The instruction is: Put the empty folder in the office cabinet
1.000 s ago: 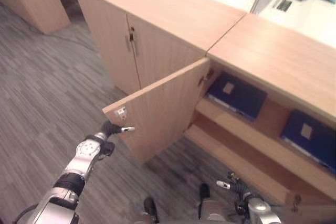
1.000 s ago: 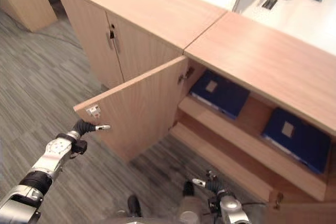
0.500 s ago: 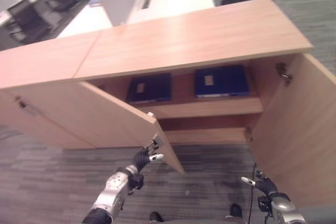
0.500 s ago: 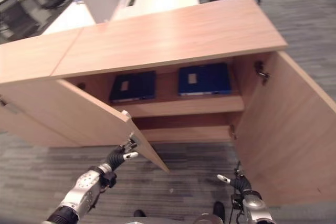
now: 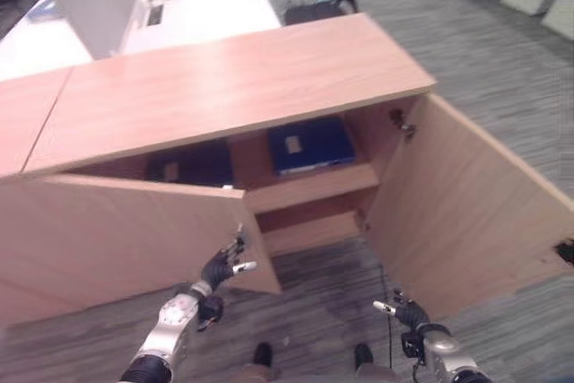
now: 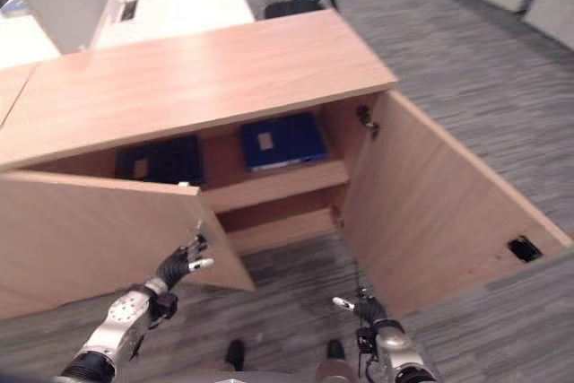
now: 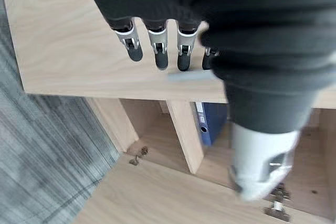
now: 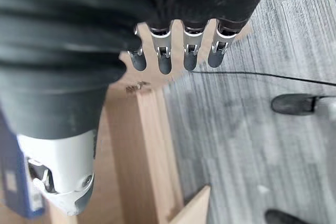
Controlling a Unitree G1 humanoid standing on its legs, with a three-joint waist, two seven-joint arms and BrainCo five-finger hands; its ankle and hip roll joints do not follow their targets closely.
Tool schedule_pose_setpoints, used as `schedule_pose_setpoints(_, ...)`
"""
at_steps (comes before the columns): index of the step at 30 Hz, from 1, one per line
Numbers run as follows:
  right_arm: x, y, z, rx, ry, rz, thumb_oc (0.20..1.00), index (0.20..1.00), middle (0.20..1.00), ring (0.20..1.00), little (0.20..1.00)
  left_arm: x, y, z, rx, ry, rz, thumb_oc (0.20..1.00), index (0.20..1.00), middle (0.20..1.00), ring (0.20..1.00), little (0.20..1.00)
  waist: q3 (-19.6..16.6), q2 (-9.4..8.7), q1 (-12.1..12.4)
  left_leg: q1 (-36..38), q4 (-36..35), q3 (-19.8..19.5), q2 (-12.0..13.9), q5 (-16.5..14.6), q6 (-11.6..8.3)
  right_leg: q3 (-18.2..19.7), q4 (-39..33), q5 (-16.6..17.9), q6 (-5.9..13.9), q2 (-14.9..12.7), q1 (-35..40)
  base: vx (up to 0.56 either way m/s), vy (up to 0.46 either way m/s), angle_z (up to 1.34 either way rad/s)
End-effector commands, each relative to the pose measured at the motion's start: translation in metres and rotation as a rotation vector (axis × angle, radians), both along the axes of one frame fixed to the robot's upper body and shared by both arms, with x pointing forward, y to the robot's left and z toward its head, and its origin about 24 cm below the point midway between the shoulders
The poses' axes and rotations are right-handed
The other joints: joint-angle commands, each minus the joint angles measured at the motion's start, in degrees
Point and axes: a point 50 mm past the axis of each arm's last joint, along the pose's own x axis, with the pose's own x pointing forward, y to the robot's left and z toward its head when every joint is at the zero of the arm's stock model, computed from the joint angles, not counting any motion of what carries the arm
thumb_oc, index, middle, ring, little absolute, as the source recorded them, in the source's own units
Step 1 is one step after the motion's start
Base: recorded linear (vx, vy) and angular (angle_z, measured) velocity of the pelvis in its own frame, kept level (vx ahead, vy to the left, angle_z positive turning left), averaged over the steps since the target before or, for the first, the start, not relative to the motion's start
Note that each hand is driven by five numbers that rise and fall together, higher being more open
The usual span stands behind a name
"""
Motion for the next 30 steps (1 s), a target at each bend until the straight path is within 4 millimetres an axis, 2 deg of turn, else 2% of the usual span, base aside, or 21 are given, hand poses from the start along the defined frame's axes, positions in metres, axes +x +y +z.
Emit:
schedule_pose_setpoints(1,0.018,-0.001,0.012,0.008,-0.08,0.046,1.0,1.0,1.0,1.0,1.0,0.022,-0.02,0.01,0.0,-0.075,-0.05,1.0,1.0,1.0,1.0,1.0,-1.6,-1.83,-1.3,-2.3,0.7,2.7,0.0,-0.2,-0.23,-0.7,0.5,-6.6,0.72,1.7,1.7,0.12,0.087,-0.28)
schedule_pose_setpoints(2,0.013,-0.002,0.009,0.008,-0.06,0.045,1.0,1.0,1.0,1.0,1.0,0.025,-0.003,0.01,0.031,-0.064,0.009,1.0,1.0,1.0,1.0,1.0,-2.4,-2.24,-1.9,-1.5,0.3,3.9,0.0,-0.6,-0.12,-0.3,0.4,-6.3,1.1,1.5,1.9,0.08,0.067,-0.21)
schedule_pose_setpoints(3,0.013,-0.002,0.01,0.008,-0.06,0.045,1.0,1.0,1.0,1.0,1.0,0.025,-0.002,0.01,0.031,-0.064,0.009,1.0,1.0,1.0,1.0,1.0,-2.4,-2.25,-1.9,-1.4,0.3,4.0,0.0,-0.6,-0.11,-0.2,0.4,-6.3,1.11,1.5,1.9,0.09,0.107,-0.36)
schedule_pose_setpoints(4,0.007,-0.005,0.008,0.008,-0.042,0.042,1.0,1.0,1.0,1.0,1.0,0.029,0.019,0.013,0.056,-0.062,0.087,1.0,1.0,1.0,1.0,1.0,-3.1,-2.84,-2.6,-0.5,0.3,5.4,-0.2,-1.2,0.15,0.7,0.5,-5.9,1.61,1.2,1.9,0.07,0.098,-0.37)
schedule_pose_setpoints(6,0.001,-0.008,0.005,0.006,-0.023,0.037,1.0,1.0,1.0,1.0,1.0,0.033,0.039,0.019,0.084,-0.071,0.147,1.0,1.0,1.0,1.0,1.0,-3.6,-3.25,-3.2,0.0,0.3,6.5,-0.4,-1.9,0.35,1.3,0.8,-5.7,2.08,0.8,1.7,0.08,0.12,-0.34)
schedule_pose_setpoints(9,-0.007,-0.012,0.003,0.002,0.004,0.035,1.0,1.0,1.0,1.0,1.0,0.039,0.065,0.03,0.137,-0.08,0.205,1.0,1.0,1.0,1.0,1.0,-4.4,-3.86,-4.2,0.9,0.3,7.5,-1.0,-2.8,0.79,2.1,1.2,-5.5,2.78,0.1,1.5,0.06,0.094,-0.25)
schedule_pose_setpoints(10,-0.007,-0.012,0.003,0.002,0.004,0.036,1.0,1.0,1.0,1.0,1.0,0.039,0.065,0.03,0.137,-0.081,0.205,1.0,1.0,1.0,1.0,1.0,-4.3,-3.89,-4.2,0.9,0.3,7.6,-1.0,-2.8,0.8,2.1,1.2,-5.5,2.79,0.1,1.5,0.03,0.094,-0.17)
schedule_pose_setpoints(13,-0.014,-0.012,0.0,0.01,0.025,0.037,1.0,1.0,1.0,1.0,1.0,0.048,0.1,0.051,0.203,-0.108,0.286,1.0,1.0,1.0,1.0,1.0,-5.0,-4.67,-5.4,1.6,0.3,8.7,-1.8,-3.6,1.34,3.8,2.0,-5.0,3.84,-0.6,0.6,0.03,0.128,-0.23)
schedule_pose_setpoints(16,-0.015,-0.011,-0.001,0.015,0.027,0.037,1.0,1.0,1.0,1.0,1.0,0.052,0.114,0.063,0.232,-0.126,0.316,1.0,1.0,1.0,1.0,1.0,-5.1,-4.99,-5.8,2.0,0.3,9.0,-2.3,-4.1,1.71,4.6,2.4,-4.7,4.41,-1.1,0.1,0.02,0.069,-0.14)
schedule_pose_setpoints(19,-0.016,-0.007,-0.003,0.034,0.03,0.02,1.0,1.0,1.0,1.0,1.0,0.064,0.134,0.088,0.278,-0.177,0.37,1.0,1.0,1.0,1.0,1.0,-4.7,-6.02,-6.4,1.7,0.3,9.4,-3.3,-4.5,2.3,5.4,3.3,-3.8,5.67,-2.0,-1.7,-0.03,0.113,-0.18)
schedule_pose_setpoints(25,-0.015,-0.008,-0.003,0.033,0.029,0.003,1.0,1.0,1.0,1.0,1.0,0.067,0.132,0.089,0.301,-0.178,0.351,1.0,1.0,1.0,1.0,1.0,-4.4,-6.66,-6.3,1.4,0.3,9.1,-4.3,-5.1,2.91,5.3,4.1,-3.8,6.22,-3.0,-2.3,0.0,0.046,-0.01)
schedule_pose_setpoints(28,-0.012,-0.013,-0.001,0.025,0.026,-0.015,1.0,1.0,1.0,1.0,1.0,0.061,0.118,0.071,0.28,-0.139,0.319,1.0,1.0,1.0,1.0,1.0,-4.1,-6.34,-5.8,2.1,0.3,8.8,-4.9,-5.8,3.28,4.5,5.3,-4.0,6.27,-3.6,-2.3,0.05,0.041,0.02)
schedule_pose_setpoints(29,-0.012,-0.013,-0.001,0.024,0.026,-0.014,1.0,1.0,1.0,1.0,1.0,0.061,0.118,0.071,0.279,-0.139,0.319,1.0,1.0,1.0,1.0,1.0,-4.1,-6.29,-5.8,2.1,0.3,8.8,-4.9,-5.8,3.28,4.5,5.3,-4.1,6.27,-3.6,-2.3,0.02,0.011,0.04)
schedule_pose_setpoints(30,-0.003,-0.015,0.002,0.017,0.004,-0.021,1.0,1.0,1.0,1.0,1.0,0.057,0.109,0.062,0.254,-0.125,0.31,1.0,1.0,1.0,1.0,1.0,-3.5,-5.9,-5.2,2.3,0.3,9.1,-4.9,-5.9,3.53,3.4,6.7,-3.7,6.42,-3.7,-3.3,0.0,0.0,0.0)
